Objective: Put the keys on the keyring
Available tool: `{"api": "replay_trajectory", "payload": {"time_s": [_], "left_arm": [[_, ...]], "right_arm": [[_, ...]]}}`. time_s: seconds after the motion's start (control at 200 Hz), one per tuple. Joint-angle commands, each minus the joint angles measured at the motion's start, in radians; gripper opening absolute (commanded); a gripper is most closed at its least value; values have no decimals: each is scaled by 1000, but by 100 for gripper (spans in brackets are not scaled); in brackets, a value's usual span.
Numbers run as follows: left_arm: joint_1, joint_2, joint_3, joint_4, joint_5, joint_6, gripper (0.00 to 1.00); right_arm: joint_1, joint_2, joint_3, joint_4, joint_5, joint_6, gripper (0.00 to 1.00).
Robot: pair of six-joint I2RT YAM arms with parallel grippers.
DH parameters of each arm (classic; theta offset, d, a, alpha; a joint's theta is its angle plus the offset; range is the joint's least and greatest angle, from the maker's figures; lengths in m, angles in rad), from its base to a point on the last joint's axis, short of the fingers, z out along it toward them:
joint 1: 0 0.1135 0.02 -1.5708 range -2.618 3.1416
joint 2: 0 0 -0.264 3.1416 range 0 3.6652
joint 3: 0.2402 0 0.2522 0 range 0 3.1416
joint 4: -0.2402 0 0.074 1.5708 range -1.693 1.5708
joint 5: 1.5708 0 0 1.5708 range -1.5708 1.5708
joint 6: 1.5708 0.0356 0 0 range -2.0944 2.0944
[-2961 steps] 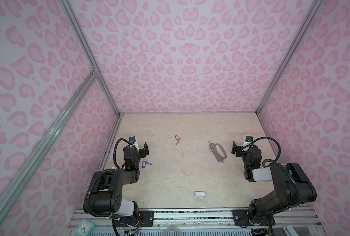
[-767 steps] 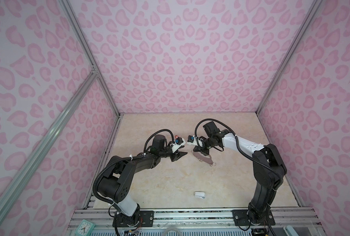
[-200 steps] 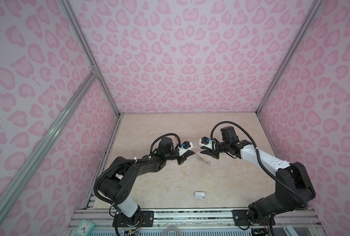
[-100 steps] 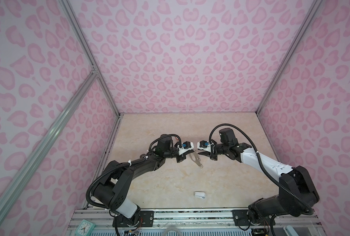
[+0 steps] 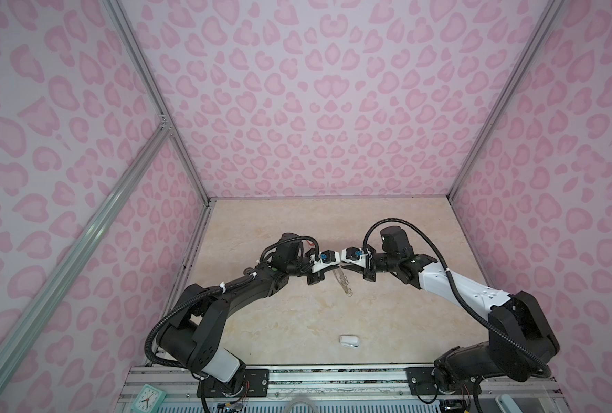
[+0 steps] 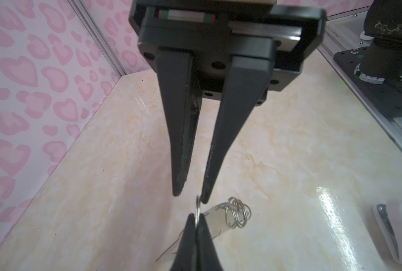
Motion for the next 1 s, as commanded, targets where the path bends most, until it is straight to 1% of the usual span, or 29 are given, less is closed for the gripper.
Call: {"api": "replay_trajectory", "payload": {"time_s": [0.0,0.41,0.475,0.495,0.52,0.56,0.585,0.605,0.645,0.65,0.665,0.735,0.845,0.965,0.995], "left_arm": [[0,-16,17,-22,30,14,4],[-9,-3,37,-51,41,15,4],[-9,-2,39,-49,46,7,4],[-9,-2,39,-45,45,5,6],[-9,-3,37,-40,46,1,12],[-9,-4,36,-37,39,-5,26],[-9,-7,34,-33,29,-14,32],[-8,-8,32,-29,20,-21,35],[-4,-13,24,-23,11,-27,35],[-2,-14,22,-23,11,-28,38],[1,-15,20,-23,11,-30,40],[23,-18,20,-22,31,-70,41],[55,-20,7,15,97,-133,42],[59,-24,-22,51,105,-151,40],[60,-24,-28,59,105,-157,39]], "right_arm": [[3,5,0,38,1,16,17],[10,10,-13,68,-22,38,8],[9,13,-16,77,-24,45,4],[10,13,-16,76,-24,44,3],[10,13,-19,77,-23,44,2],[9,11,-22,79,-20,44,1],[9,10,-27,83,-17,47,0],[11,7,-30,89,-15,49,0],[6,4,-41,106,-15,60,0],[7,3,-42,110,-16,62,0],[7,1,-46,123,-17,71,0],[-7,-4,-71,195,-35,125,0],[-20,-2,-105,285,-71,187,0],[-19,-5,-127,342,-85,221,0],[-19,-7,-134,361,-88,231,0]]}}
